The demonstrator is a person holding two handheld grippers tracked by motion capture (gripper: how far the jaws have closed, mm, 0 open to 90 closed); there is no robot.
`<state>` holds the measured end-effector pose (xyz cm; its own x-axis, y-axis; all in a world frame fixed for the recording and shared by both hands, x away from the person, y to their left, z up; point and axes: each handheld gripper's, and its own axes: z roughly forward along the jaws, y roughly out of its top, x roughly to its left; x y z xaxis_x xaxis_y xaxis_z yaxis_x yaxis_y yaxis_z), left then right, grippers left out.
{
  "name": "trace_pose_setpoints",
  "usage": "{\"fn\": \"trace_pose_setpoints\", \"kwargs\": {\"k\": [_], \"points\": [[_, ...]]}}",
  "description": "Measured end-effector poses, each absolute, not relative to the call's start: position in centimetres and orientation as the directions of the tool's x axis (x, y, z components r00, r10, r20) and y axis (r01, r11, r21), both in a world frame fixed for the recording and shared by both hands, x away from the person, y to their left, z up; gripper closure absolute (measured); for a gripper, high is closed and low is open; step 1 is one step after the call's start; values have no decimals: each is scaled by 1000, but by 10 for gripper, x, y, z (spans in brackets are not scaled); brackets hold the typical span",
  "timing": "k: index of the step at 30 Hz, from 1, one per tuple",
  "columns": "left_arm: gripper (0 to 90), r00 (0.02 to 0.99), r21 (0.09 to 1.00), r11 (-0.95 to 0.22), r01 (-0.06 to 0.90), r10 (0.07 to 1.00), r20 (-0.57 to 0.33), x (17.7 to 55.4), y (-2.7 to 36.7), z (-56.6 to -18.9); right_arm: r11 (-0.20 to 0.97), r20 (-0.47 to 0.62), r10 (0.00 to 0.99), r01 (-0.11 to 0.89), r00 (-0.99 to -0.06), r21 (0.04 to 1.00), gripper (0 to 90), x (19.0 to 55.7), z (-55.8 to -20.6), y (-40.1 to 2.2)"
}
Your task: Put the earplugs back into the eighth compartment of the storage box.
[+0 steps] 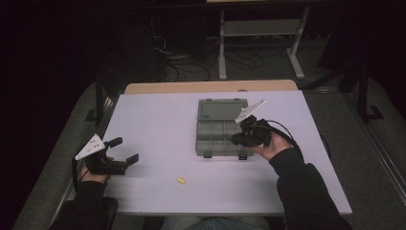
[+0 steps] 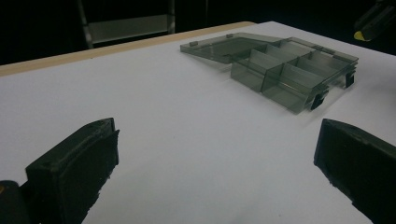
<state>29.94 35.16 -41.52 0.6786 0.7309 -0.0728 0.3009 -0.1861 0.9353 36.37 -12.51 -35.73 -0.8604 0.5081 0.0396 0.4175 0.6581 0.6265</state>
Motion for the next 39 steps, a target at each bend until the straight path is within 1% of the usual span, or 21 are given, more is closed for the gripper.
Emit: {"fn": "trace_pose_setpoints", "kwargs": {"k": [5,20,28,30,33,35,39], "points": [[0,679,935,-187,301,730,-72,299,352,-415,642,52,529,440,-847,628,799,368,-359,-132],[0,680,935,-189,301,730,-72,299,352,-415,618,92,598,531,-796,580,796,385,-378,-155],[0,684,934,-193,302,726,-71,300,351,-416,625,98,601,543,-793,561,788,390,-384,-155],[0,684,934,-193,302,726,-72,300,351,-416,626,101,603,548,-791,555,770,391,-386,-155],[0,685,934,-193,302,725,-71,300,351,-416,617,94,616,553,-782,560,691,391,-386,-155],[0,685,934,-192,302,725,-72,300,351,-416,616,92,615,550,-783,564,691,391,-385,-155],[0,685,934,-194,301,725,-70,300,351,-416,607,78,611,529,-788,593,615,385,-379,-155]]}}
